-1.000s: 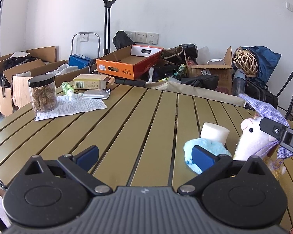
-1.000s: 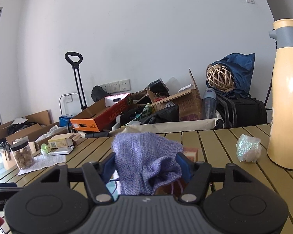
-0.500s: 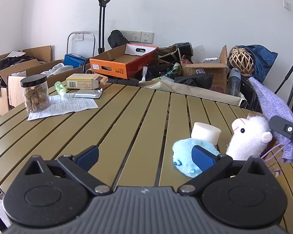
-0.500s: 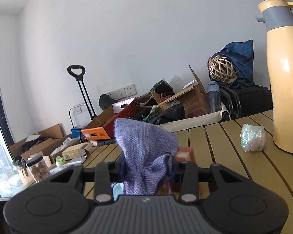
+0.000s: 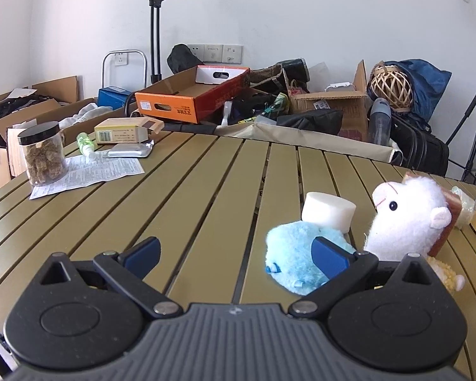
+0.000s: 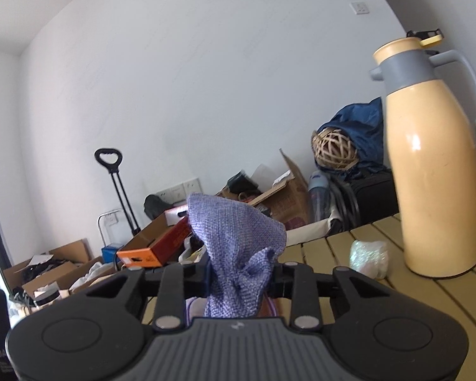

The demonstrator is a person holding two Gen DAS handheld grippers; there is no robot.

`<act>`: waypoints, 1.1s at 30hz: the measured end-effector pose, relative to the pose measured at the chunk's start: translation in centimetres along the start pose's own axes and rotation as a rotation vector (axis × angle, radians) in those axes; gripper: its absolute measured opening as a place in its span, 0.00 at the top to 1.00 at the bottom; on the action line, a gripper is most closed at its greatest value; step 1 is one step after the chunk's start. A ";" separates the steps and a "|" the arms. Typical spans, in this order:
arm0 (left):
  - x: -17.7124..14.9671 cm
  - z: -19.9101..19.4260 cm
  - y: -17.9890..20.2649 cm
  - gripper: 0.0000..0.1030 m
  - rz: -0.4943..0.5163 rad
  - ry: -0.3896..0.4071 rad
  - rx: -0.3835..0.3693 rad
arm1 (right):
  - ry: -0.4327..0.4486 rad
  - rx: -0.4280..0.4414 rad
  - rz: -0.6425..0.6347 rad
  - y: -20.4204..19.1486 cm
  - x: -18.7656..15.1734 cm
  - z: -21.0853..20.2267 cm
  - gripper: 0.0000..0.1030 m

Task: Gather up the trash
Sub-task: 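Close the left gripper on the blue fuzzy plush while the right gripper holds the knit bag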

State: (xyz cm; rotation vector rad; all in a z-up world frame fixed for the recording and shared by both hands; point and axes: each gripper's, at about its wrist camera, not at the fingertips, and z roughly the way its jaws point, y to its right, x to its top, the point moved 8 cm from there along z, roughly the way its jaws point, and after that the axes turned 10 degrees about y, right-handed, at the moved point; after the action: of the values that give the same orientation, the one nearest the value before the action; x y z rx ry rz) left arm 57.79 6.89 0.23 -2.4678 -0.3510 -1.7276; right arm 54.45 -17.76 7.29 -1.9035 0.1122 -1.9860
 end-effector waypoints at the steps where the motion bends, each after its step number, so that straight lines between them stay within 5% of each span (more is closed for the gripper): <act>1: -0.1 0.2 0.3 0.00 0.003 -0.002 -0.005 | 0.009 -0.009 0.000 0.4 0.2 -0.2 0.72; 13: -1.3 3.0 4.3 0.00 0.038 -0.059 -0.101 | 0.010 -0.114 -0.016 5.2 1.0 -1.0 0.72; 33: -2.3 6.0 5.7 0.00 0.040 -0.128 -0.104 | -0.022 -0.187 -0.028 7.9 0.2 -1.2 0.72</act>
State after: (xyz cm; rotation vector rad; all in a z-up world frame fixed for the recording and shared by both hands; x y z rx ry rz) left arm 63.92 2.44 -3.73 -2.6469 -0.2265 -1.6169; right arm 54.97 -25.37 4.82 -2.0510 0.2759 -2.0353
